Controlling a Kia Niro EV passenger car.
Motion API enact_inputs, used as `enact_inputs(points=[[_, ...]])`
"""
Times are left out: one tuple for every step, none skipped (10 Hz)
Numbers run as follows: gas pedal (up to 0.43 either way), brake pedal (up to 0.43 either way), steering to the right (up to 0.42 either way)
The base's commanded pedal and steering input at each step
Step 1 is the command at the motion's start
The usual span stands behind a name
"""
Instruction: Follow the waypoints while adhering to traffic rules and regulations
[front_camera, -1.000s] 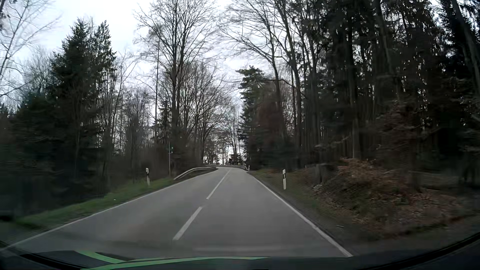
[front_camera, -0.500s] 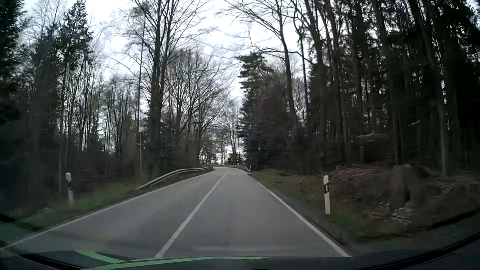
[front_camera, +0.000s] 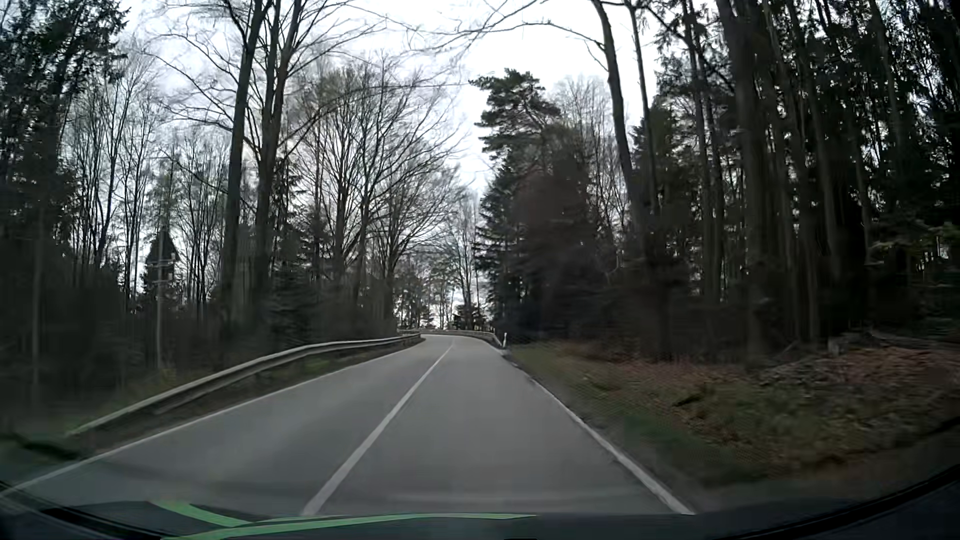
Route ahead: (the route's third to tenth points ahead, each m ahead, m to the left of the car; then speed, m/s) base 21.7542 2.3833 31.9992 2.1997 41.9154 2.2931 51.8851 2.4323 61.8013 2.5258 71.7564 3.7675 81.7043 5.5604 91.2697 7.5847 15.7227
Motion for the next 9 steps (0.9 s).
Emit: enact_inputs(points=[[0.157,0.000,0.000],[0.150,0.000,0.000],[0.150,0.000,-0.001],[0.150,0.000,-0.001],[0.150,0.000,-0.002],[0.157,0.000,-0.003],[0.157,0.000,-0.004],[0.157,0.000,-0.004],[0.157,0.000,-0.004]])
